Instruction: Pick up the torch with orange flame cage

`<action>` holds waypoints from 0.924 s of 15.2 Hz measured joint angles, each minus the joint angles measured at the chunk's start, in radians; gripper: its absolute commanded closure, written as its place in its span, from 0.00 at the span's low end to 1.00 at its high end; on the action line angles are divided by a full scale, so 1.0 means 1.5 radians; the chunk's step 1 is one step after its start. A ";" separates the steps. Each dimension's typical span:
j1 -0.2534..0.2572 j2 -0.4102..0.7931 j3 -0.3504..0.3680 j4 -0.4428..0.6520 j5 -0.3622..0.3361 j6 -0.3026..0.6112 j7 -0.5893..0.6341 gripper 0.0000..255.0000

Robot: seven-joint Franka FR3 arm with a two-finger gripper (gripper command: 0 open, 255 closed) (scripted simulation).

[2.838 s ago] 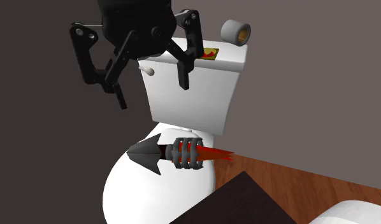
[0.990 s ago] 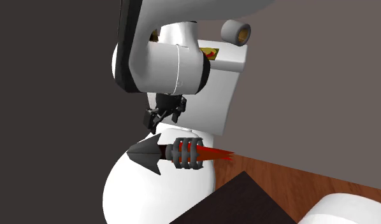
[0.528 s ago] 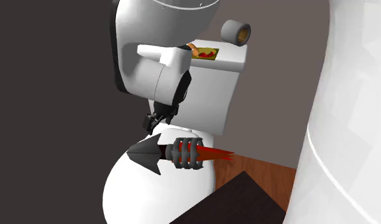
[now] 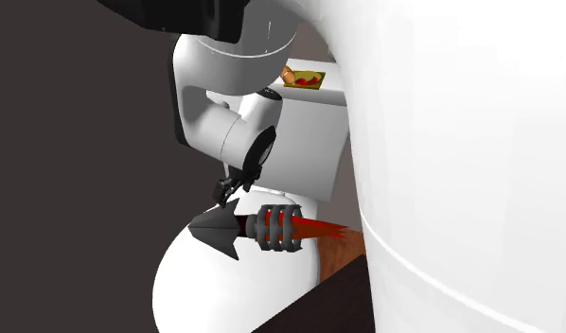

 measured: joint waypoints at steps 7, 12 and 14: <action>-0.009 0.023 0.012 0.011 0.022 0.011 -0.021 1.00; -0.010 0.024 0.012 0.012 0.022 0.011 -0.021 1.00; -0.007 0.020 0.010 0.009 0.018 0.008 -0.017 1.00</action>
